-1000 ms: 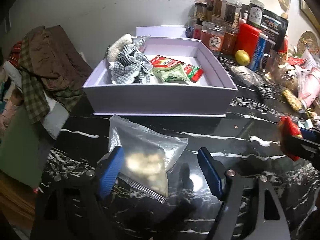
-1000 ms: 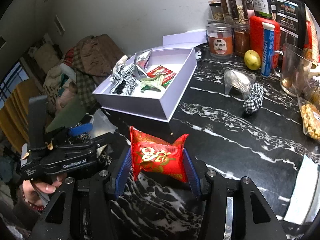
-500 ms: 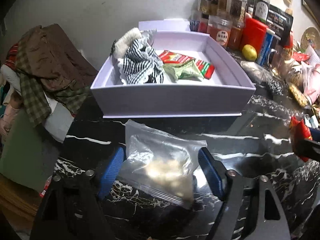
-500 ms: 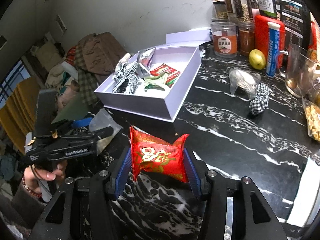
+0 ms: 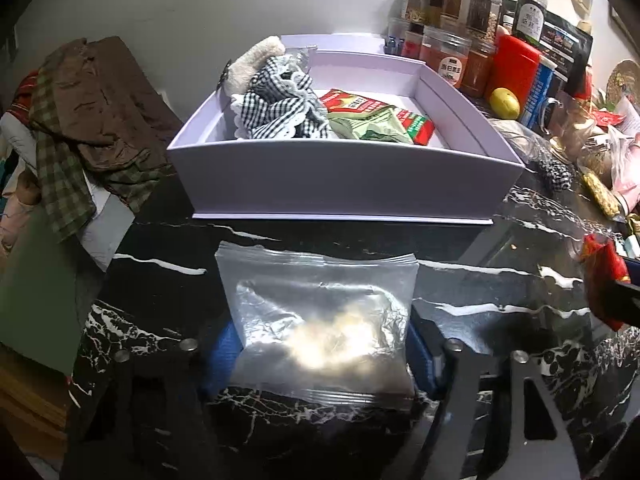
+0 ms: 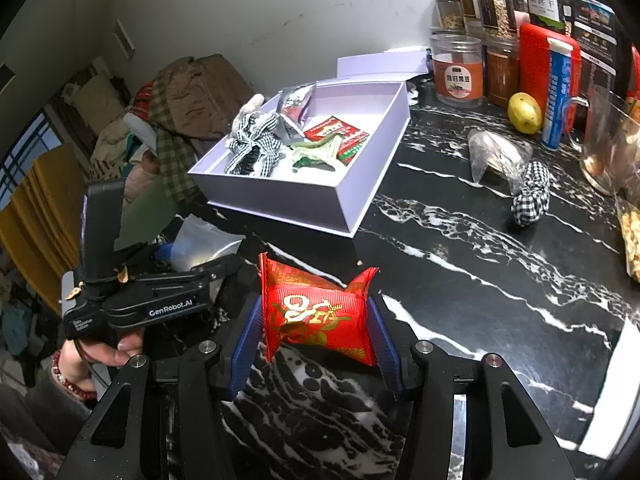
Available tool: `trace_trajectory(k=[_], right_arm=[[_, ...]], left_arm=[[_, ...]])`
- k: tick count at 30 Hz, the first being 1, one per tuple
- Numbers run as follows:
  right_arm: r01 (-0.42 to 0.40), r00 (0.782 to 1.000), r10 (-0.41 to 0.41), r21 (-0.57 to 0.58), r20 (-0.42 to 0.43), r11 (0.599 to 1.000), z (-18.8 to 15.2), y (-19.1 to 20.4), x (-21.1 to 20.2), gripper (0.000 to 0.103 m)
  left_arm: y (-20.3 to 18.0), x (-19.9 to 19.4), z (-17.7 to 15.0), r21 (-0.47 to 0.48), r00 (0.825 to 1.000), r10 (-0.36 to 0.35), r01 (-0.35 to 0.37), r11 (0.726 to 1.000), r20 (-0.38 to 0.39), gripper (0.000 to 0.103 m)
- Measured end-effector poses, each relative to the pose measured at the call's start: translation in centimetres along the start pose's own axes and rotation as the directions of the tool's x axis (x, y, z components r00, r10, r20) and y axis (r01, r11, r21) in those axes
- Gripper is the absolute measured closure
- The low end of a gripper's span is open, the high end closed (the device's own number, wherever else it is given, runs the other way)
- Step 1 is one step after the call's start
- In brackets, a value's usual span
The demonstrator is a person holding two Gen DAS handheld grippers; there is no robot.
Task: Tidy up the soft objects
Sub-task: 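Move the zip bag with the left tool and red packet with the right tool over the box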
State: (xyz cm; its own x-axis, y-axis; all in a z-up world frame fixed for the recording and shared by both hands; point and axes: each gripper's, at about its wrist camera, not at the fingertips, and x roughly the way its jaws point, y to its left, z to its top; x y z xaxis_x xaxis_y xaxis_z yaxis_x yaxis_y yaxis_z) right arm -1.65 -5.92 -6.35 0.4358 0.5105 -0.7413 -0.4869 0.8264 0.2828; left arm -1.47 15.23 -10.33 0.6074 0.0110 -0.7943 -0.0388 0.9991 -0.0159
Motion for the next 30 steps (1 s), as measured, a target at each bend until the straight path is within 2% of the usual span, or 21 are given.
trace_trajectory(k=[5,12,17,30], right_arm=[[-0.009,1.000,0.009,-0.008,0.011,1.000,0.1,0.0,0.1,0.051],[-0.036,0.998,0.037,-0.012,0.041,0.999,1.2,0.0,-0.1,0.051],[-0.041,0.997,0.044,-0.039,0.070,0.998,2.7,0.3,-0.6,0.051],[-0.036,0.982,0.057,-0.117,0.181,0.993,9.1,0.6,-2.2,0.051]], left_arm=[[-0.8,-1.1,0.4,-0.016,0.999,-0.049,0.050,0.999,0.010,0.039],[-1.8,-4.9,2.1,-0.033,0.988,-0.091,0.096,0.995,0.122,0.039],[-2.2,-7.0,4.3,-0.030,0.974,-0.109,0.117,0.993,0.197,0.039],[-2.6,-8.7,10.1,-0.015,0.938,-0.077,0.087,0.996,0.339,0.039]])
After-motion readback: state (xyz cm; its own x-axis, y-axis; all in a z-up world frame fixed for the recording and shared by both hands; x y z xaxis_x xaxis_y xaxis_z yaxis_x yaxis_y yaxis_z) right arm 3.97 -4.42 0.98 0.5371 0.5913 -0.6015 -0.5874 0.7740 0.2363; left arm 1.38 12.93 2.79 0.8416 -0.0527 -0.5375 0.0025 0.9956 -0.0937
